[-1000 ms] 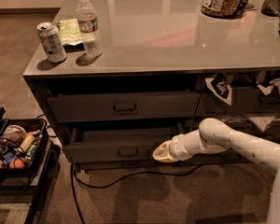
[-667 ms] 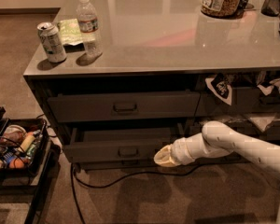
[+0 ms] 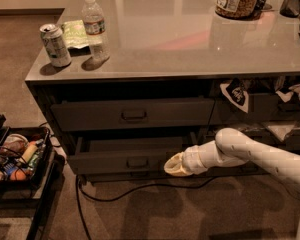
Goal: Open middle drawer
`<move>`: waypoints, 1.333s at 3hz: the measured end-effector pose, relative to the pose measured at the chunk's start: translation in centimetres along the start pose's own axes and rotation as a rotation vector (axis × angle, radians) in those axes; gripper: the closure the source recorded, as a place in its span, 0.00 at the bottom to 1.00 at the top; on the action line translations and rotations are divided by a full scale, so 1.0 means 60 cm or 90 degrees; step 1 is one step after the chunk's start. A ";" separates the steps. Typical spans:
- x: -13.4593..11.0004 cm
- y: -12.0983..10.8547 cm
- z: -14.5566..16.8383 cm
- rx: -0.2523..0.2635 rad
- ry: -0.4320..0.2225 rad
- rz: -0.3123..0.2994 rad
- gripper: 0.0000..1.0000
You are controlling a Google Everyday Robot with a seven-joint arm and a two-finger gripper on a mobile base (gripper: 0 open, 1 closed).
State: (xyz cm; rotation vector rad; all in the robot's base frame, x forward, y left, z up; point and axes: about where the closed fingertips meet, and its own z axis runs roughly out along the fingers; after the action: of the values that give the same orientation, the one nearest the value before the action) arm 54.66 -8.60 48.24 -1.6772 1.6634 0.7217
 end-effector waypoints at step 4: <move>-0.018 -0.091 -0.073 0.123 0.047 -0.110 0.19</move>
Offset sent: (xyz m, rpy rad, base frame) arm 0.0613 -0.0309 0.0685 -0.0754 -0.3062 -0.0356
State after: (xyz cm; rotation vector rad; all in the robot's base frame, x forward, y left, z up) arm 59.78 -11.47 52.23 -1.7005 1.5599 0.4069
